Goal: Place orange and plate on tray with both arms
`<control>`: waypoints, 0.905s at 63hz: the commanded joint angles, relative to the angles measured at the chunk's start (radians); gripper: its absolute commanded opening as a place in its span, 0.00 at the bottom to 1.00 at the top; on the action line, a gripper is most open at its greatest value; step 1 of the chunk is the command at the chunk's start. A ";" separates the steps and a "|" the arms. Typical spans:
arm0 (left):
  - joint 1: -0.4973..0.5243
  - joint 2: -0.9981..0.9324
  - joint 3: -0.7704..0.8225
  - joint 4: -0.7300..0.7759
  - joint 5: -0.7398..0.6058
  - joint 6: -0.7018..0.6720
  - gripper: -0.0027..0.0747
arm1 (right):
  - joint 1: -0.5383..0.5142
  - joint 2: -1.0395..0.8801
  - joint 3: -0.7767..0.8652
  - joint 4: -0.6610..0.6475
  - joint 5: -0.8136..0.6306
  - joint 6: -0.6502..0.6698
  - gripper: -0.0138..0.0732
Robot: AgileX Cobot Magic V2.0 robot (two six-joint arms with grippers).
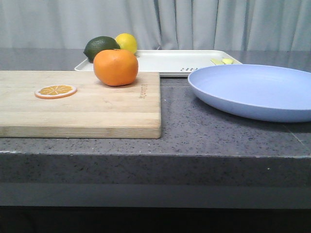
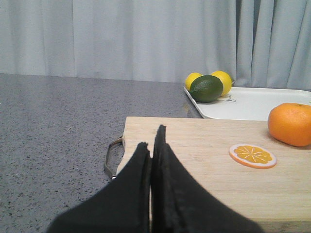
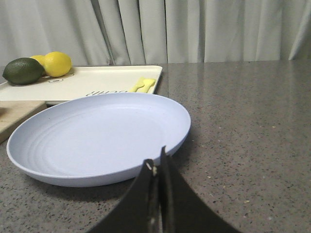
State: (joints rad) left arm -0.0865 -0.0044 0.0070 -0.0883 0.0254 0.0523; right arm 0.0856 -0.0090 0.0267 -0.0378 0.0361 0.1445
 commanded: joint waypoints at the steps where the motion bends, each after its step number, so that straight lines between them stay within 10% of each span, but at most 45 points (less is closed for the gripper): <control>1: -0.007 -0.017 0.026 0.000 -0.073 -0.008 0.01 | -0.001 -0.020 -0.024 0.003 -0.085 -0.011 0.08; 57: -0.007 -0.017 -0.063 -0.094 -0.146 -0.008 0.01 | -0.001 -0.020 -0.086 0.003 -0.126 -0.011 0.08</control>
State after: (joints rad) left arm -0.0865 -0.0044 0.0020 -0.1458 -0.0482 0.0523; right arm 0.0856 -0.0107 0.0072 -0.0378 -0.0124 0.1445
